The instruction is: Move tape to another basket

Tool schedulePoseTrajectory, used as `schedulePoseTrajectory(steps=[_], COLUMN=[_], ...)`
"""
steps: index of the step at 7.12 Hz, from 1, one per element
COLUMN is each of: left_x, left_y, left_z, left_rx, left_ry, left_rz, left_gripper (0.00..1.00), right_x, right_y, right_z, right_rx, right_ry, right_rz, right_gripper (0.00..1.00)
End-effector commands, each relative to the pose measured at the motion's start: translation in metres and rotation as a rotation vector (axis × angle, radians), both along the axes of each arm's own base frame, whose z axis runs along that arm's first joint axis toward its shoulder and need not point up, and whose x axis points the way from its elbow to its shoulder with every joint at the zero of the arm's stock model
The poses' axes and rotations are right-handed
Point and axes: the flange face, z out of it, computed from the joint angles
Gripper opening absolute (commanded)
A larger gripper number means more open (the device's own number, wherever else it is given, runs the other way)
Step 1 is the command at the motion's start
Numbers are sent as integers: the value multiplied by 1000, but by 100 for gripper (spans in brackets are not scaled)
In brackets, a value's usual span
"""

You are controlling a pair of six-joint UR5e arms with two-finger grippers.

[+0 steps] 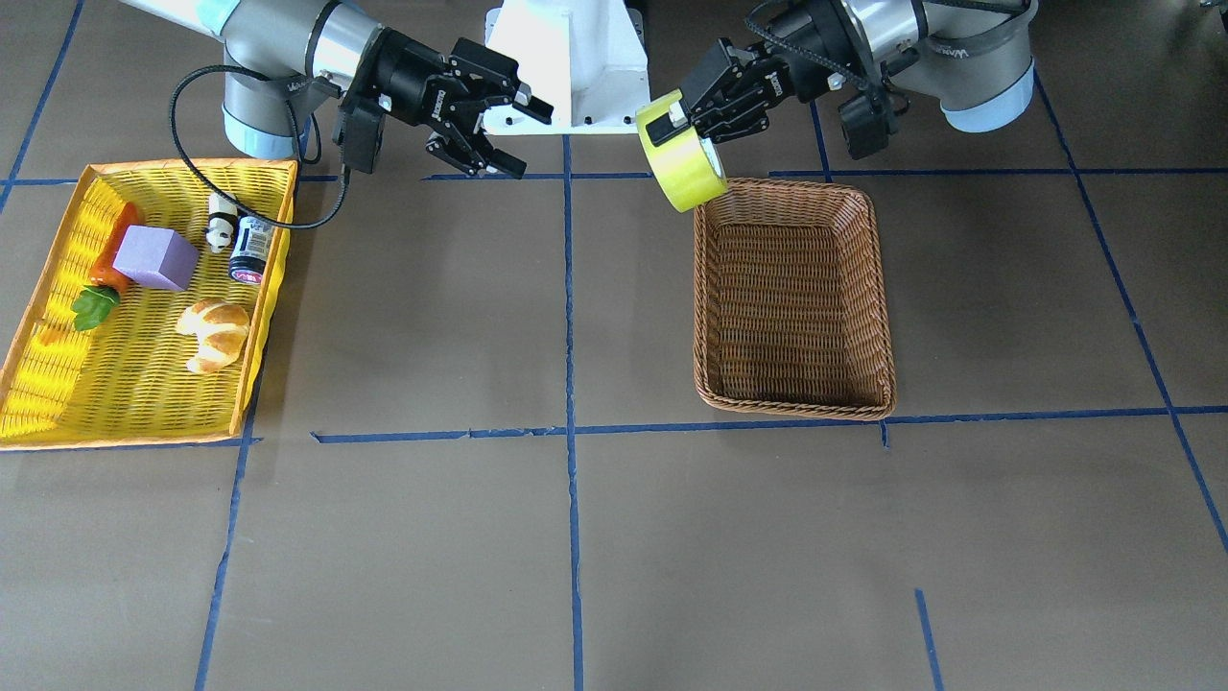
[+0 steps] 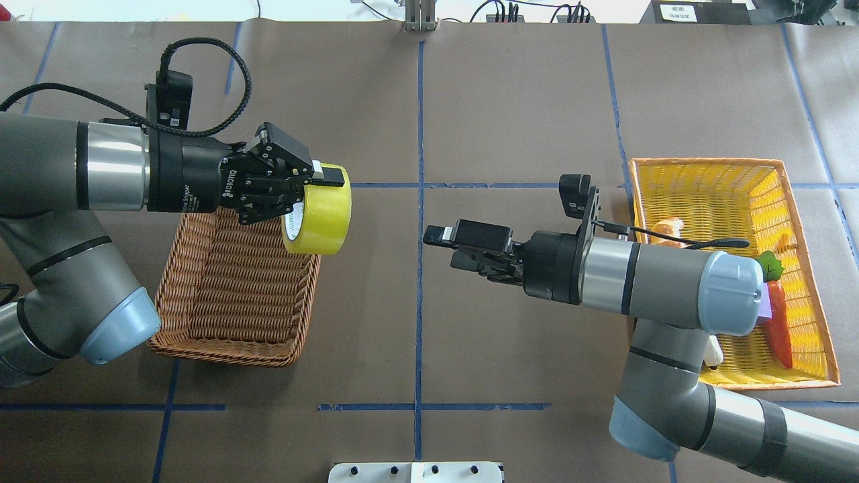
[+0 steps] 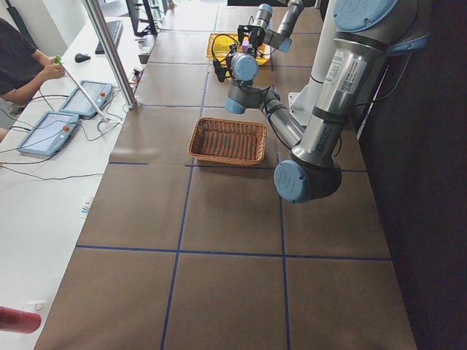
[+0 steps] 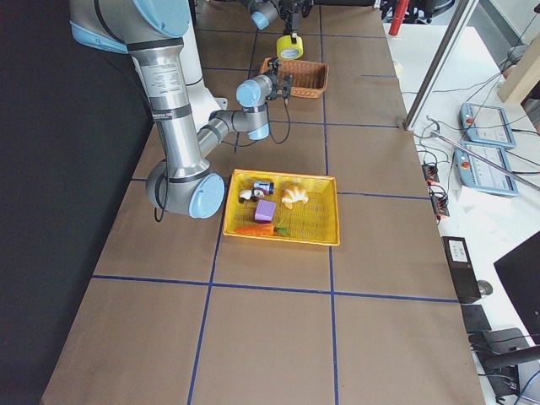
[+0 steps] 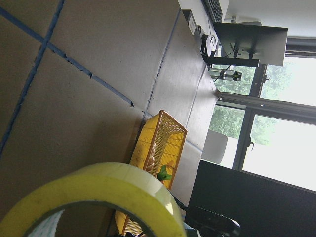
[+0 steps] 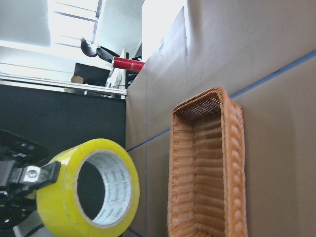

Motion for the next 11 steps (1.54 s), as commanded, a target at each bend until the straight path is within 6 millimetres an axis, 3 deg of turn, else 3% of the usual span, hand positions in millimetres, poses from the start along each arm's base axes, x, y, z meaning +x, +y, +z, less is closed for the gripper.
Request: schedulePoseTrajectory(steps=[1,4,5,7,9,10,11], left_x=[7,21,28,45,93,114,122], left_y=[-14,-32,-40,-41,-24,-13,-14], left_z=[11,36,52,77,108,121,133], left_rx=[60,135,174,210,194,192,178], left_ry=[-175,-450,-592,-762,-812,-831,-851], left_rz=[-34,-23,-14,35,131,171,186], left_gripper=[0,0,0,0,0,0,0], right_x=[10,19,41,100,202,244,273], right_y=[-45,-87,-111,-152,-203,-222,-229], right_z=[3,29,44,77,135,166,183], right_rx=[48,150,147,175,199,202,199], right_ry=[338,815,922,1058,1039,1017,1004], right_rz=[163,200,163,9,-167,-213,-224], right_gripper=[100,100,100,100,100,100,100])
